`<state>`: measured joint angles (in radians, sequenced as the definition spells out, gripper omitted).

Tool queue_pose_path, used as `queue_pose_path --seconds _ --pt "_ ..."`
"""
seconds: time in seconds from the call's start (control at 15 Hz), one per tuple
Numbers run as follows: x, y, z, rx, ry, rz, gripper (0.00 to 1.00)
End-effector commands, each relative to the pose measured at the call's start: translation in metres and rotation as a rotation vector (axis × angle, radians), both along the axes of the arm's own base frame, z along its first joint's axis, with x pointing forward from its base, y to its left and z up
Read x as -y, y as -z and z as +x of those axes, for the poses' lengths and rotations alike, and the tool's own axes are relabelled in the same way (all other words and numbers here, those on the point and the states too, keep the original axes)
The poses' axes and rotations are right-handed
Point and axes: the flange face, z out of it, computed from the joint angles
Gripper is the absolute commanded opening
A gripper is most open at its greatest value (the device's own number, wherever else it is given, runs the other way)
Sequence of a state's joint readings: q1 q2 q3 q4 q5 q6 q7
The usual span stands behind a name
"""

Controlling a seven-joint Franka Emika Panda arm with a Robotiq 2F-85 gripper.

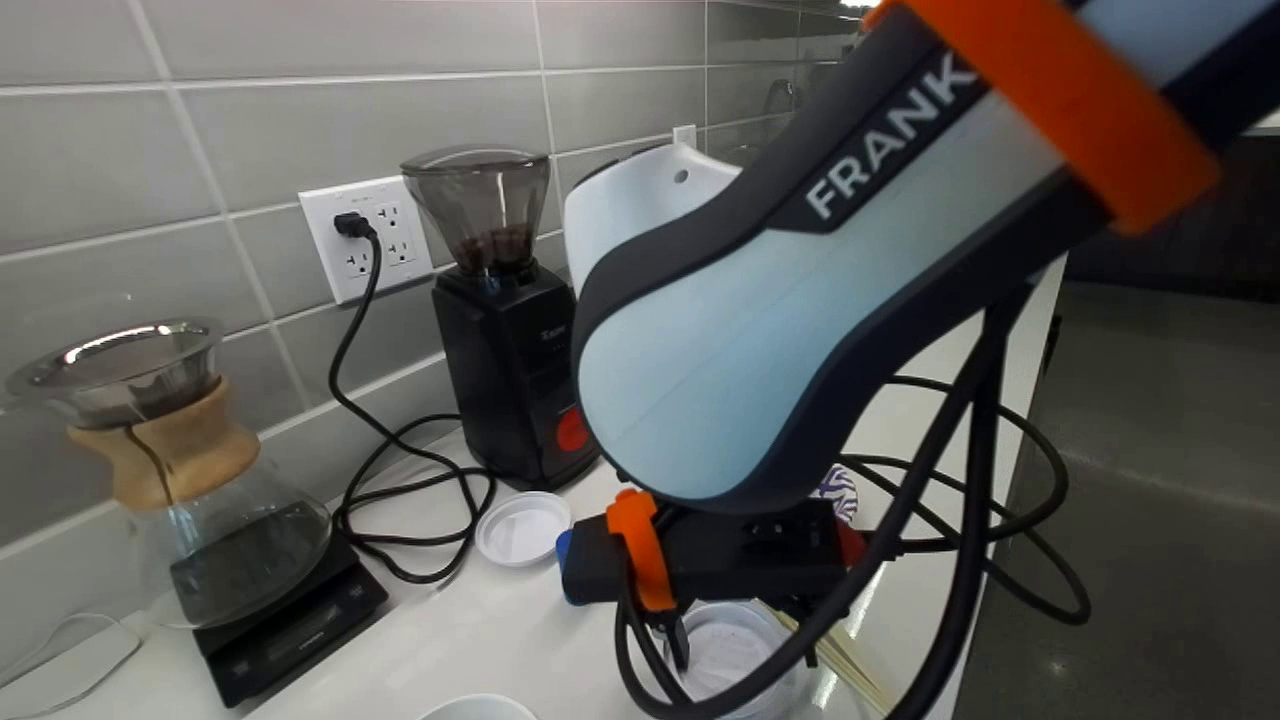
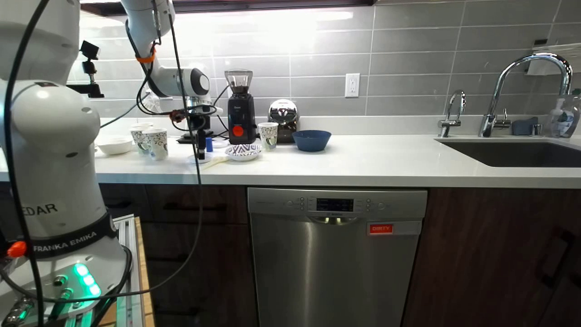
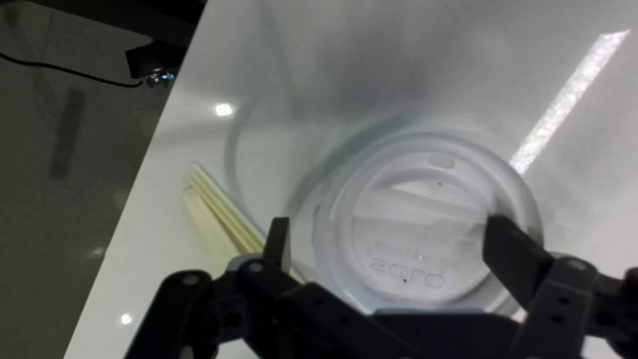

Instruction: Move the coffee cup lid to the right

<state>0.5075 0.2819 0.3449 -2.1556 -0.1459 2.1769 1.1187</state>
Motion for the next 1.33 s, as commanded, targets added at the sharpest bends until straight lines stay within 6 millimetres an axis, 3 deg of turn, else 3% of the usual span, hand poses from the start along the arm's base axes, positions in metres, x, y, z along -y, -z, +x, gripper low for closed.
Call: queue_pose_path --seconds 0.0,1.27 --pt "-0.010 0.007 0.007 0.021 -0.013 0.014 1.00" --pt "-0.016 -0.013 0.000 0.048 -0.022 0.060 1.00"
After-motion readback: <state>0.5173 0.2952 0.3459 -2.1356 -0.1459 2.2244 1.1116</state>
